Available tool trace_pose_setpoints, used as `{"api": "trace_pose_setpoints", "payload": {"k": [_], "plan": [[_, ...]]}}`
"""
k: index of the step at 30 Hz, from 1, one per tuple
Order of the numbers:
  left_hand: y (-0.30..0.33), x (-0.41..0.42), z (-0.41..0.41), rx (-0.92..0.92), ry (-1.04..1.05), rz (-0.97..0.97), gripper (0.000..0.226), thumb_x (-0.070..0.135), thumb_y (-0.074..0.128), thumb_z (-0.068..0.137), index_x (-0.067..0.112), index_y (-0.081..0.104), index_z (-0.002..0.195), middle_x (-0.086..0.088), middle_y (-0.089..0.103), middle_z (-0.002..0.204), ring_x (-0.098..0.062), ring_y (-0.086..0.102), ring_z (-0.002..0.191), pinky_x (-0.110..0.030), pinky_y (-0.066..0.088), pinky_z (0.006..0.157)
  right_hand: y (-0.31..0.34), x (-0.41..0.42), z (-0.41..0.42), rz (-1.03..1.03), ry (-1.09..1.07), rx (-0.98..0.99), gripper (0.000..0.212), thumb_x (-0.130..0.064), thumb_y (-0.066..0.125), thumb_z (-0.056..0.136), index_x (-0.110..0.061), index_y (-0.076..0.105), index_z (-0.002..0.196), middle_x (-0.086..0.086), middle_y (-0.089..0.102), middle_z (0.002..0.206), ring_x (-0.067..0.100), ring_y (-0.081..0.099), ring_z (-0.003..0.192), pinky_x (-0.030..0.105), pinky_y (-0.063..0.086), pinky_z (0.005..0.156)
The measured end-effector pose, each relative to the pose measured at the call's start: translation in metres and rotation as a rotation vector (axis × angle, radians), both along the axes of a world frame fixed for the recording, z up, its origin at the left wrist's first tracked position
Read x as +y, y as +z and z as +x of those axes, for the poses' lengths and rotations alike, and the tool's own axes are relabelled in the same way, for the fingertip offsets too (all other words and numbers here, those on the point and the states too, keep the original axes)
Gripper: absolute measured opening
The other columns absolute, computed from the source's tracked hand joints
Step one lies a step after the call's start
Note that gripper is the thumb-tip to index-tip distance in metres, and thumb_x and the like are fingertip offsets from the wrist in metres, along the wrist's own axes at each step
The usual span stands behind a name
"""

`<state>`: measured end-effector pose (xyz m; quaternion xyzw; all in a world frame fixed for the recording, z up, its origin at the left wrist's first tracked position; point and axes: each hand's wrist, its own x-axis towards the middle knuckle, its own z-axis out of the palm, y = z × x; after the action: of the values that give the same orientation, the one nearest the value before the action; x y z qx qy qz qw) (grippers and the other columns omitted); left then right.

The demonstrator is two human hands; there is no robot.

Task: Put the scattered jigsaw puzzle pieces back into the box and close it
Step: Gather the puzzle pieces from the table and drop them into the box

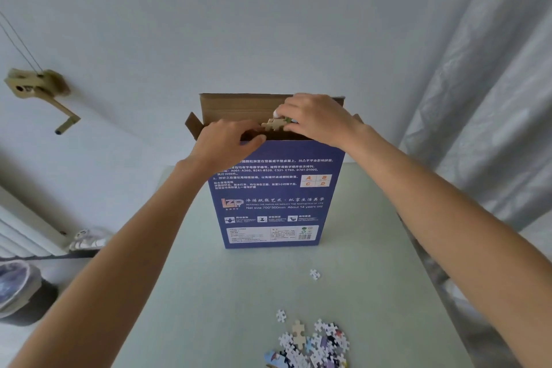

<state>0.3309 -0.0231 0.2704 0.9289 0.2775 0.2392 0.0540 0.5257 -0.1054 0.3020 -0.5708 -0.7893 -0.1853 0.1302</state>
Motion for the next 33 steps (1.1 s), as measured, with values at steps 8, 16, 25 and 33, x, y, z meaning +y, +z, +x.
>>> {"api": "trace_pose_setpoints", "payload": {"k": [8, 16, 25, 33], "plan": [[-0.007, -0.004, -0.008, -0.141, -0.035, 0.158, 0.009, 0.024, 0.065, 0.085, 0.023, 0.071, 0.092, 0.008, 0.070, 0.085, -0.015, 0.060, 0.081, -0.027, 0.045, 0.060, -0.003, 0.001, -0.002, -0.076, -0.092, 0.162, 0.023, -0.035, 0.056, 0.091, -0.016, 0.069, 0.091, -0.001, 0.068, 0.086, 0.016, 0.059, 0.077, 0.025, 0.034, 0.063], [-0.011, -0.020, -0.014, -0.292, -0.047, 0.278, 0.013, 0.021, 0.059, 0.089, 0.020, 0.071, 0.092, 0.007, 0.070, 0.088, -0.015, 0.061, 0.080, -0.023, 0.046, 0.059, -0.025, -0.027, -0.016, 0.384, -0.124, 0.318, 0.015, -0.027, 0.062, 0.087, -0.013, 0.069, 0.087, -0.002, 0.068, 0.075, 0.013, 0.060, 0.064, 0.024, 0.047, 0.053], [-0.134, -0.119, -0.045, -0.412, -0.062, 0.016, 0.021, 0.025, 0.056, 0.089, 0.010, 0.070, 0.090, 0.001, 0.071, 0.092, -0.014, 0.062, 0.085, -0.022, 0.050, 0.068, -0.211, -0.150, -0.050, 0.080, -0.323, 0.532, 0.016, -0.017, 0.059, 0.087, -0.011, 0.068, 0.097, 0.001, 0.070, 0.096, 0.015, 0.066, 0.080, 0.023, 0.053, 0.063], [-0.263, -0.180, -0.056, 0.229, 0.180, -0.741, 0.046, 0.029, 0.056, 0.091, 0.024, 0.045, 0.135, 0.000, 0.048, 0.138, -0.021, 0.045, 0.125, -0.034, 0.038, 0.103, -0.333, -0.171, -0.043, -0.897, -0.548, 0.414, 0.064, -0.042, 0.031, 0.098, -0.012, 0.005, 0.149, 0.000, -0.005, 0.157, 0.016, -0.005, 0.144, 0.040, 0.005, 0.117]]}}
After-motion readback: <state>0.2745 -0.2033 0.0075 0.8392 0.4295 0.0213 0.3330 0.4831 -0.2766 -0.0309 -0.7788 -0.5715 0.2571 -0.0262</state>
